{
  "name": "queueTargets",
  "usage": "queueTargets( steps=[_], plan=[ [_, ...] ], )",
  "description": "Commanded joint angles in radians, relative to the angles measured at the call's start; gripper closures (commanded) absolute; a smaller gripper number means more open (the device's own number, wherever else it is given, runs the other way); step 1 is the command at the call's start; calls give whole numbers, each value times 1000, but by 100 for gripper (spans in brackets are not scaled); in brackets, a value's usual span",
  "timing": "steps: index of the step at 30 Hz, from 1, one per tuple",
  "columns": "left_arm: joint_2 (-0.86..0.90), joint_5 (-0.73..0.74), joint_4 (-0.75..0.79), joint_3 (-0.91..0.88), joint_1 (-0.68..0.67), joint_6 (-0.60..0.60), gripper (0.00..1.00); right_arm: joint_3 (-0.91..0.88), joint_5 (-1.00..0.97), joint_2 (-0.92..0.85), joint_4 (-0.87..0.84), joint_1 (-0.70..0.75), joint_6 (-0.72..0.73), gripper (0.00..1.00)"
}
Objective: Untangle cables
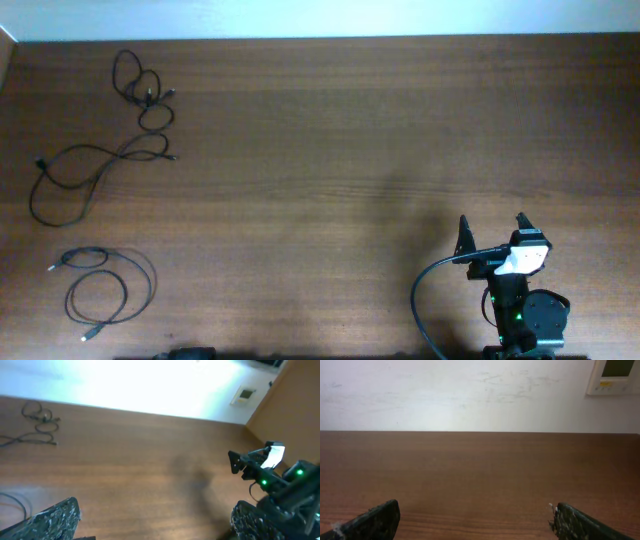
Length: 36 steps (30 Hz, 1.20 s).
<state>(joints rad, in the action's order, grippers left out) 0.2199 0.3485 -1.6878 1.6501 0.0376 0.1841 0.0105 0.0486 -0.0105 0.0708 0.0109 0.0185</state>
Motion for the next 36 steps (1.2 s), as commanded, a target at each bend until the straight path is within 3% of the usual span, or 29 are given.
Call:
queueTargets(
  steps=[1, 4, 12, 20, 29, 34, 36],
  plan=[
    [-100, -4, 2, -40, -4, 2, 1, -5, -8, 7, 5, 4, -4, 2],
    [-209, -31, 47, -163, -4, 2, 1, -5, -8, 7, 5, 4, -4, 2],
    [-212, -107, 237, -523, -5, 2, 1, -5, -8, 7, 5, 4, -4, 2],
    [-213, -129, 672, -985, -5, 2, 1, -5, -8, 7, 5, 4, -4, 2],
    [-214, -129, 1099, -1358, -5, 2, 1, -5, -8, 7, 5, 4, -4, 2],
    [-214, -129, 1417, -1561, -5, -3, 1, -5, -8, 7, 5, 4, -4, 2],
    [-214, -129, 1532, -1599, -11, -143, 1, -5, -8, 7, 5, 4, -4, 2]
  ],
)
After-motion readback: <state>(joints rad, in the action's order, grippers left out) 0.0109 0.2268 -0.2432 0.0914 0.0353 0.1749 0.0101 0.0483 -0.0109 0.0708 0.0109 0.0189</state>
